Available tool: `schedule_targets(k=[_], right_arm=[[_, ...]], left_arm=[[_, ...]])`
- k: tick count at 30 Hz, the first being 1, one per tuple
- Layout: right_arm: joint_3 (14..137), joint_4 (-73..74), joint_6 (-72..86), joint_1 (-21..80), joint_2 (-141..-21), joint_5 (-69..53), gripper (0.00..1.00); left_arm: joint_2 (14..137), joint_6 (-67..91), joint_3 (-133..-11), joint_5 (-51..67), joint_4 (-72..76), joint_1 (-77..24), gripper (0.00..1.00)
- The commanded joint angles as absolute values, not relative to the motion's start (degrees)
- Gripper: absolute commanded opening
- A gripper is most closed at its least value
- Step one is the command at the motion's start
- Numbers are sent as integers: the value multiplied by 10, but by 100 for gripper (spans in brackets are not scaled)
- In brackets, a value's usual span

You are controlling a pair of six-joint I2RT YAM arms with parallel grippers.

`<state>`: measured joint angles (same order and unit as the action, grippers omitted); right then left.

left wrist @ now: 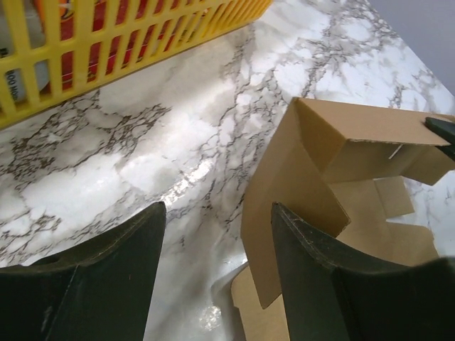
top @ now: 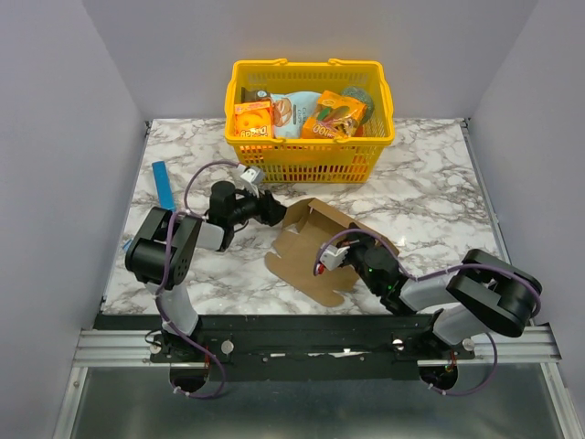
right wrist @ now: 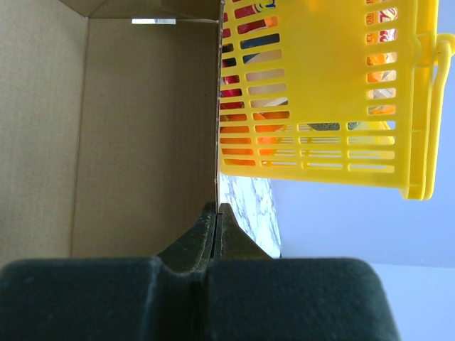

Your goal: Fold the paper box

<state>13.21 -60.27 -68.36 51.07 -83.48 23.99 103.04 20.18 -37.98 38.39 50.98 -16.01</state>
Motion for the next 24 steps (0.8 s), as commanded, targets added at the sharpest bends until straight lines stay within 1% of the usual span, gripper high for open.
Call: schedule_targets(k=[1, 8, 12, 24], right_arm=[[123, -660, -703, 518, -858, 248, 1], [122, -661, -704, 520, -859, 249, 1], [123, -662, -704, 522, -867, 249, 1], [123, -676, -713, 527, -876, 255, 1]], left_arm=[[1029, 196, -374, 425, 535, -178, 69], [1025, 160, -380, 418, 494, -205, 69], [1012, 133, -375, 389, 461, -221, 69], [999, 124, -358, 361, 504, -239, 72]])
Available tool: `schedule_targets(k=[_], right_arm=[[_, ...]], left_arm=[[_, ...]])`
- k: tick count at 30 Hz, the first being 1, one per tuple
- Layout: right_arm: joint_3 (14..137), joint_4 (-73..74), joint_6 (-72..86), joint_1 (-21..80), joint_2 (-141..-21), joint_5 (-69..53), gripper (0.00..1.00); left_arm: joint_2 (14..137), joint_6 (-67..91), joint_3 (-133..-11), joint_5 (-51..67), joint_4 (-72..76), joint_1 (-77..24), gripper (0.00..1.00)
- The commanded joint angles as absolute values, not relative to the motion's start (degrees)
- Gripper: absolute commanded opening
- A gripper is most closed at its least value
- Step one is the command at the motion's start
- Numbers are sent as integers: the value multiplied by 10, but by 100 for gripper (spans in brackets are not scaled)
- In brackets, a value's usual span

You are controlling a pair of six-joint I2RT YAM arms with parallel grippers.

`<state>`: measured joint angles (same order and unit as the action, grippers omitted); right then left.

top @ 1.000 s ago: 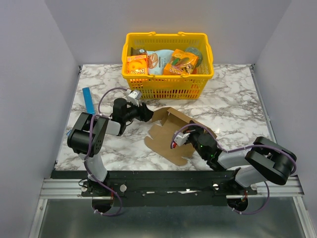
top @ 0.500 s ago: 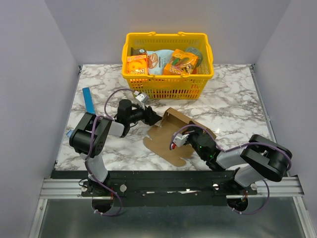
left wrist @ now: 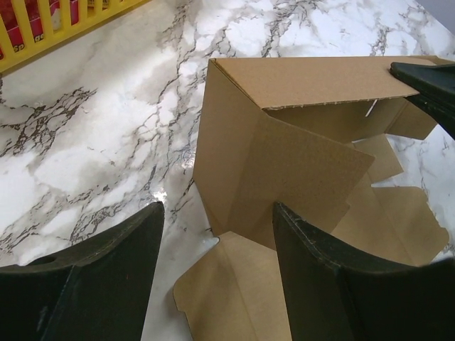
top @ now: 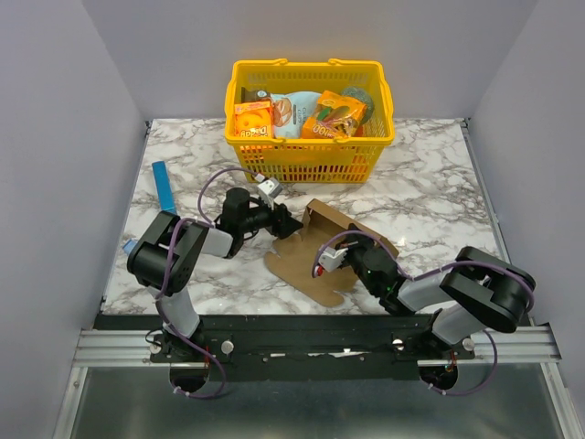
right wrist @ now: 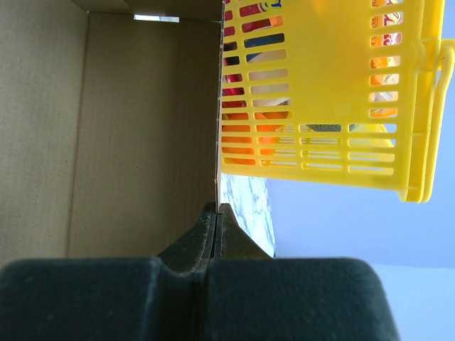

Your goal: Fold the paper box

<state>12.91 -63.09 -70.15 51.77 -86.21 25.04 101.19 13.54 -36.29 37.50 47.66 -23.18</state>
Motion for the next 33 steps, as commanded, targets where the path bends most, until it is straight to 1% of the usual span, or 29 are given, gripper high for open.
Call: schedule_targets(k=[1, 7, 14, 15, 20, 23, 27, 31, 33], right_arm=[[122, -685, -720, 529, -884, 259, 1], [120, -722, -732, 533, -905, 264, 1], [123, -682, -708, 533, -871, 258, 1], [122, -681, -707, 533, -868, 260, 1], [119, -687, -715, 533, -861, 266, 1], [113, -714, -730, 533, -869, 272, 1], [106, -757, -750, 535, -887, 276, 1], [103, -796, -775, 541, -913, 285, 1], [104, -802, -781, 545, -924, 286, 1]], left_arm=[[998, 123, -359, 361, 509, -241, 72], [999, 102, -370, 346, 504, -254, 72], [1000, 66, -388, 328, 466, -272, 73], [999, 64, -389, 327, 463, -272, 74], [998, 52, -397, 327, 451, -278, 75], [999, 40, -406, 325, 433, -280, 71], [999, 28, -410, 317, 425, -284, 64], [998, 16, -414, 306, 407, -289, 63], [998, 17, -413, 301, 406, -290, 61]])
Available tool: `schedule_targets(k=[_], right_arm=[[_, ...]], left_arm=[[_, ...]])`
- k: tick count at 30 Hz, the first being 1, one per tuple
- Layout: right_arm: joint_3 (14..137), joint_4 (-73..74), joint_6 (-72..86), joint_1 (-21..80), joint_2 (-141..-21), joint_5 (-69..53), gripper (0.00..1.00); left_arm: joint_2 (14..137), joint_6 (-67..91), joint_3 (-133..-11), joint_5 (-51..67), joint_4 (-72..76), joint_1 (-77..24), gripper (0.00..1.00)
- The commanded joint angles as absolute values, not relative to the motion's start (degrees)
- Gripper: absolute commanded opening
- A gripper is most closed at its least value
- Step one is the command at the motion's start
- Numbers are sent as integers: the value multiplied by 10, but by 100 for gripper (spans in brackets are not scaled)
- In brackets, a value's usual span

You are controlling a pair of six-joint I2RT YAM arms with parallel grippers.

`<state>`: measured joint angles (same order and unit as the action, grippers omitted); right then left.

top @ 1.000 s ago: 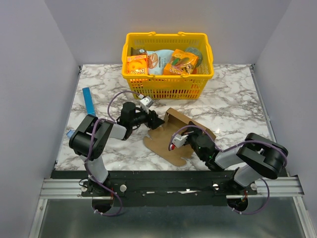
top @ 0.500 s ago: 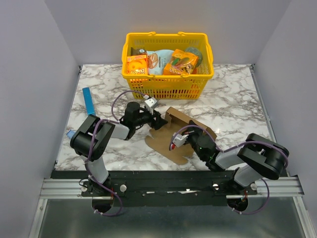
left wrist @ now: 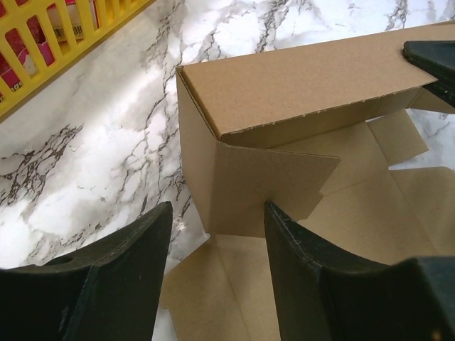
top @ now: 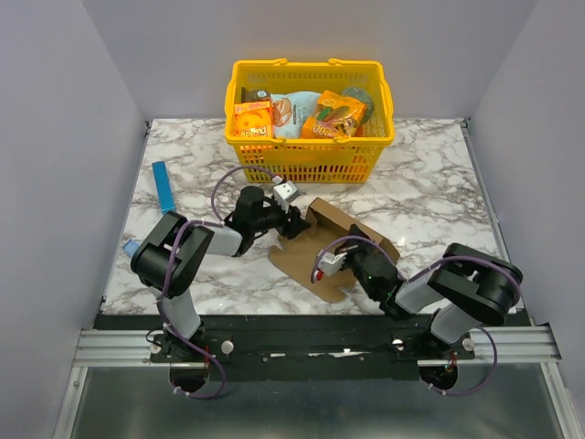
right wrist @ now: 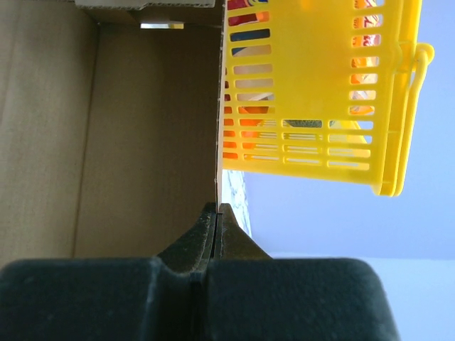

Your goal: Fold the paper box

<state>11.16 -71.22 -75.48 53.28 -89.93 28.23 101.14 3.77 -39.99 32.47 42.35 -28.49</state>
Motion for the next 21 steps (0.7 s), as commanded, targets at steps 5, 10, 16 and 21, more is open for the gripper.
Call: schedule_targets(k=[5, 10, 16, 21], right_arm=[[101, -798, -789, 554, -920, 288, 1], [101, -782, -788, 562, -915, 289, 1], [99, -787, -795, 571, -925, 294, 1], [98, -784, -795, 577, -923, 295, 1]], left_arm=[[997, 10, -412, 287, 394, -291, 59], [994, -11, -414, 266, 379, -296, 58], [993, -21, -416, 257, 371, -301, 58], [1001, -15, -417, 255, 395, -304, 58]])
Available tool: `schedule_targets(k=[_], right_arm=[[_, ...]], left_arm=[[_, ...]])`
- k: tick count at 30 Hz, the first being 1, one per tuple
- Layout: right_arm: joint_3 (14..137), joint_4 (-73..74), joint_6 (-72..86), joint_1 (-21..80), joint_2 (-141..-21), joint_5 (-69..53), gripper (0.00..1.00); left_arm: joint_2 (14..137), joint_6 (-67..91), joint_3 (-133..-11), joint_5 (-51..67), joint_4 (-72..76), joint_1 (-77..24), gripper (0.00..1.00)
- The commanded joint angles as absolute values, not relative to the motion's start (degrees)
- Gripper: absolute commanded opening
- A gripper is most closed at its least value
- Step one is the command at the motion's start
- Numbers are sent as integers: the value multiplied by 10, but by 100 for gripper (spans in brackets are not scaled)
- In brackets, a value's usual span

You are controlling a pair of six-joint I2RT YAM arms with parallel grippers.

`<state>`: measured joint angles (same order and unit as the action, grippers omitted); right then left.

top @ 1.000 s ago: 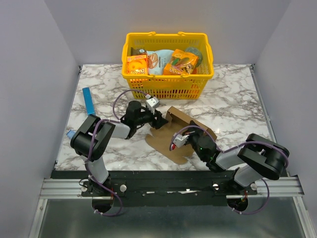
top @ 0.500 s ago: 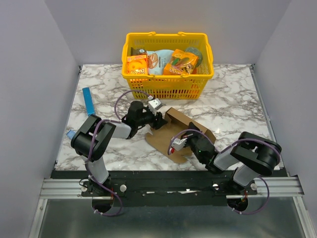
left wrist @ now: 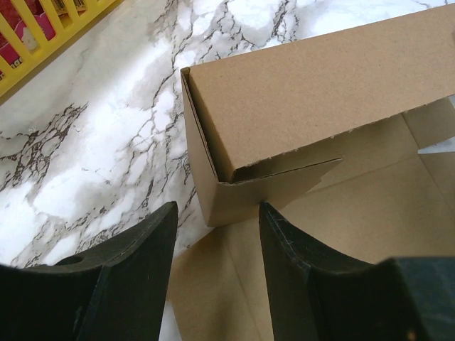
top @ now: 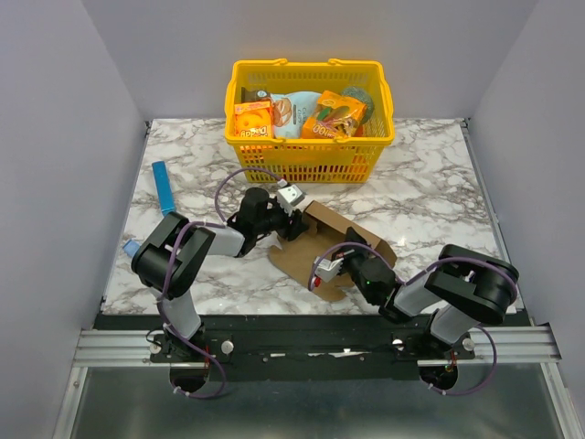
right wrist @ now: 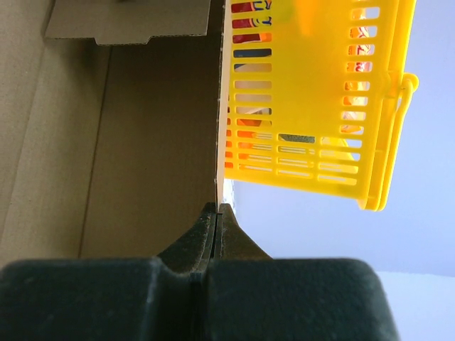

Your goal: Fold the paper box

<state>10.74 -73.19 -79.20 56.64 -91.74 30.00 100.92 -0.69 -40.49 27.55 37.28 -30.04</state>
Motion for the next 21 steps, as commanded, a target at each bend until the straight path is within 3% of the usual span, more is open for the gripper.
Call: schedule_targets(k=[1, 11, 21], right_arm=[[99, -783, -794, 577, -923, 295, 1], [99, -784, -788, 581, -926, 293, 1], [100, -791, -782, 583, -932, 293, 1]], left_arm=[[1002, -11, -413, 253, 413, -305, 58], [1040, 46, -403, 269, 539, -305, 58], [1060, 67, -379, 234, 618, -310, 43]])
